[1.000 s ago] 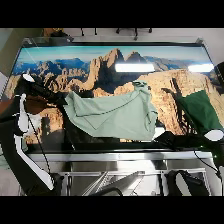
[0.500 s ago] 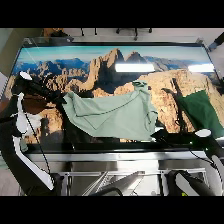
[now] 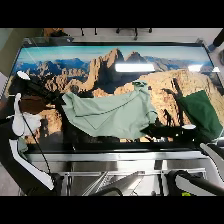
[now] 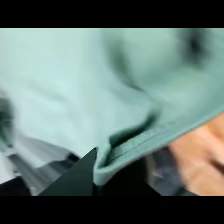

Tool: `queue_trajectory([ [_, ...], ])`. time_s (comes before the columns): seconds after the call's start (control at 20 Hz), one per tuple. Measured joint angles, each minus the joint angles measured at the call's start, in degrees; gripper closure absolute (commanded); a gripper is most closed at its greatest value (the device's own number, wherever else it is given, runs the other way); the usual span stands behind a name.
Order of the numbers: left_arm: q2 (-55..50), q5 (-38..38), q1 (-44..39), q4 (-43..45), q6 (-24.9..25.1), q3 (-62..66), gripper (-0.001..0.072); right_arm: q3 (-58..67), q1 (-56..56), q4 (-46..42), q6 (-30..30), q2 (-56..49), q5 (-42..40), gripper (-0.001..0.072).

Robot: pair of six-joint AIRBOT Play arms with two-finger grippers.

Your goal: Fold the shirts.

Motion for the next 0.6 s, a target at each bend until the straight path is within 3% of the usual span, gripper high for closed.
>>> queue_trajectory([
  [0.15,10.3,1.2,2.0,-5.9,1.6,-7.5,0.0695,9.8,-2.7,5.0,0.1,6.6,6.8,0.0692],
  [0.35,31.9,4.8,7.9,-28.9,5.8,-15.2,0.0695,31.4,-11.7,8.2,2.2,14.3,11.3,0.0692],
  [0.45,44.2,9.4,12.0,-38.3,7.2,-15.8,0.0694,43.5,-17.1,8.9,3.2,16.0,12.4,0.0692],
  [0.6,61.2,18.1,20.0,-43.0,8.3,-13.9,0.0695,58.9,-22.6,9.4,4.0,17.1,12.7,0.0692],
])
